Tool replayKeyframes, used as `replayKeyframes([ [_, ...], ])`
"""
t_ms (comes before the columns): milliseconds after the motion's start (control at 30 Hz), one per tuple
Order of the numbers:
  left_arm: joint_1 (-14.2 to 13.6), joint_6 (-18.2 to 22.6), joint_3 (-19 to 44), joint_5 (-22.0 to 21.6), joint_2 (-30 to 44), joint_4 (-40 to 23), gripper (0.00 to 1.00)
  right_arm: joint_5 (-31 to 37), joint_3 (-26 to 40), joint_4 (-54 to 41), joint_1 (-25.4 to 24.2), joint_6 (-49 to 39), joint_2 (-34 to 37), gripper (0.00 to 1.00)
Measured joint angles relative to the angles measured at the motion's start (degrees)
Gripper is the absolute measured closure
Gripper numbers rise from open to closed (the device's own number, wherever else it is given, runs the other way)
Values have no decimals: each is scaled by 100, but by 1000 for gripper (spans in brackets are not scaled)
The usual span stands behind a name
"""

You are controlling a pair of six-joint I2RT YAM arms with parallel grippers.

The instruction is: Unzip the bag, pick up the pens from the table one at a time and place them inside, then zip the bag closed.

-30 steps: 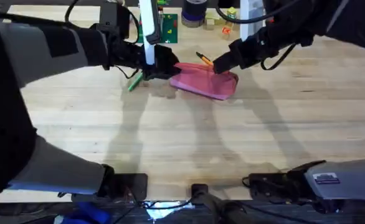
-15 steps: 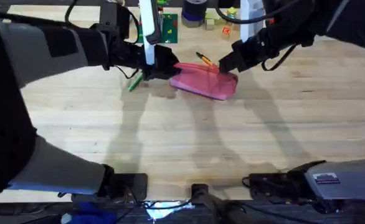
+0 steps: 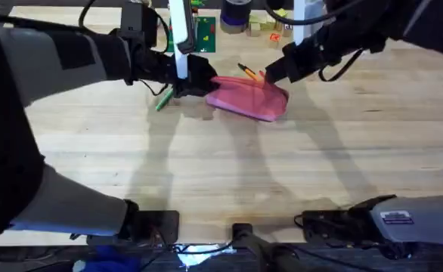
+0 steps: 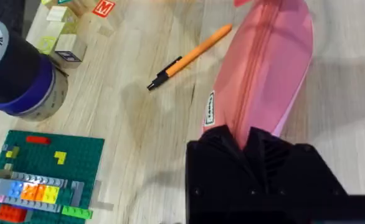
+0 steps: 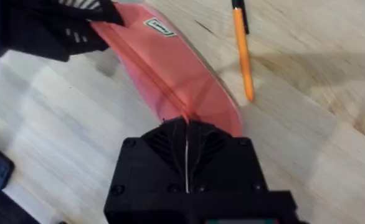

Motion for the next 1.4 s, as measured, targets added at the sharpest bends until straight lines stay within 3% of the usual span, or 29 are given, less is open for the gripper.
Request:
replayKeyframes([
  [167, 0, 1, 0, -2, 0, -2, 958, -127, 4, 108, 77, -49, -69, 969],
  [767, 0, 2, 0, -7, 0, 15, 958, -325, 61, 2241, 1117, 353, 244, 969],
  [1133, 0, 0, 0, -7, 0, 15, 958, -256, 62, 2203, 1141, 489, 359, 971],
  [1400, 0, 2, 0, -7, 0, 15, 958, 598, 61, 1447, 1148, 729, -415, 971],
])
